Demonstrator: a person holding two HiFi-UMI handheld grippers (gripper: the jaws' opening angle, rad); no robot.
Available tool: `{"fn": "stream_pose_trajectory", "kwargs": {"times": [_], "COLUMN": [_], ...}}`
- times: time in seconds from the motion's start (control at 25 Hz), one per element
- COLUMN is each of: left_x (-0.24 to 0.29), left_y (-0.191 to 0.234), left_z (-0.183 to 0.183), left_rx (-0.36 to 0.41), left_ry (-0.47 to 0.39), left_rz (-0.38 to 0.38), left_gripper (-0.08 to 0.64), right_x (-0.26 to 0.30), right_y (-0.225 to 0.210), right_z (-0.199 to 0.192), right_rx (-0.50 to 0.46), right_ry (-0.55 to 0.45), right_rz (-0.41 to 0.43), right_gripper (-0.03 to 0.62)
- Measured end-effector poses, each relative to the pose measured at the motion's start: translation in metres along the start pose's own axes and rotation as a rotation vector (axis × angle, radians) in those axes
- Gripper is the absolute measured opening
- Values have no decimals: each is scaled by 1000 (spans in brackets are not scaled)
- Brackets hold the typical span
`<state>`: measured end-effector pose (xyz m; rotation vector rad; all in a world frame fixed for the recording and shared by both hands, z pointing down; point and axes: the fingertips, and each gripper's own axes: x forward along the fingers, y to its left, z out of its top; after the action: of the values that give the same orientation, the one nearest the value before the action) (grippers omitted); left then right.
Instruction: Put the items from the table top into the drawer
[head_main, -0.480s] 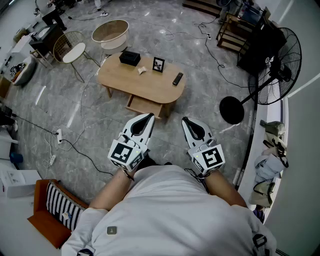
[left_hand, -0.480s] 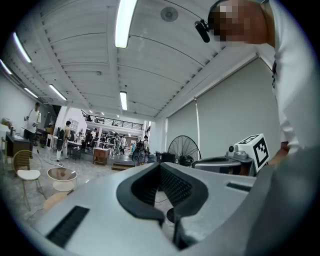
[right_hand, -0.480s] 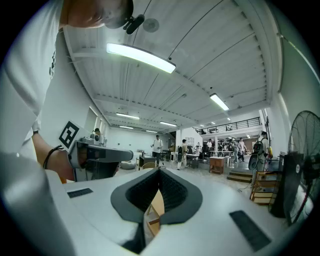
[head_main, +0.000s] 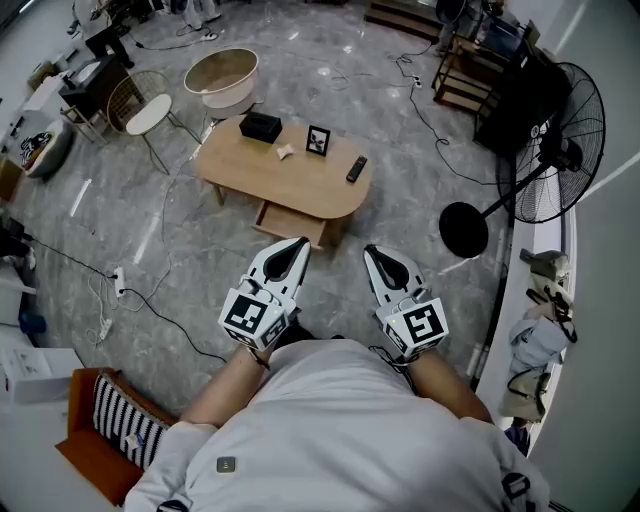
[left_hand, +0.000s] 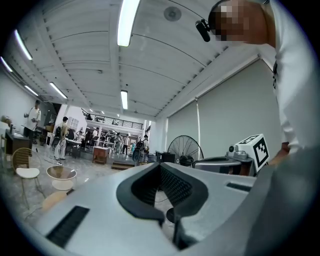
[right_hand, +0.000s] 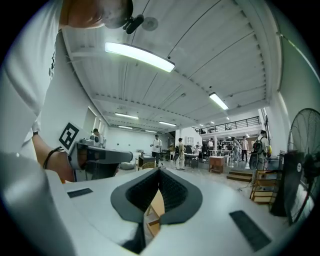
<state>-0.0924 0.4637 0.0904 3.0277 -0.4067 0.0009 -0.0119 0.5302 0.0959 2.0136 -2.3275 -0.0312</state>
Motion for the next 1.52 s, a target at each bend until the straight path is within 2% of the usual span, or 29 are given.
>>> {"fn": "stream_pose_trajectory", "kwargs": {"times": [0.32,0.64,1.04,1.24,1.52], "left_x": [7,11,15,28,64], "left_y": [34,110,199,220,234], "left_z": [-1,5,17,17,4], "left_rx": [-10,-16,-3,-6,-8], "left_ry": [3,4,23,30,53], "left_rz": [-8,-16,-66,-82,-95], "left_gripper": [9,9,9,9,9], "right_x": [36,111,194,213,235], "right_y": [-7,-4,-9,-23,-66], "right_z": [-1,-2,-4,-13,-32], "right_rx": [22,26,49,62,84], "right_ry": [-1,22,57,89,103], "right_rz": [-29,-36,-109,-136,-163], "right_gripper": [23,25,25,25,25]}}
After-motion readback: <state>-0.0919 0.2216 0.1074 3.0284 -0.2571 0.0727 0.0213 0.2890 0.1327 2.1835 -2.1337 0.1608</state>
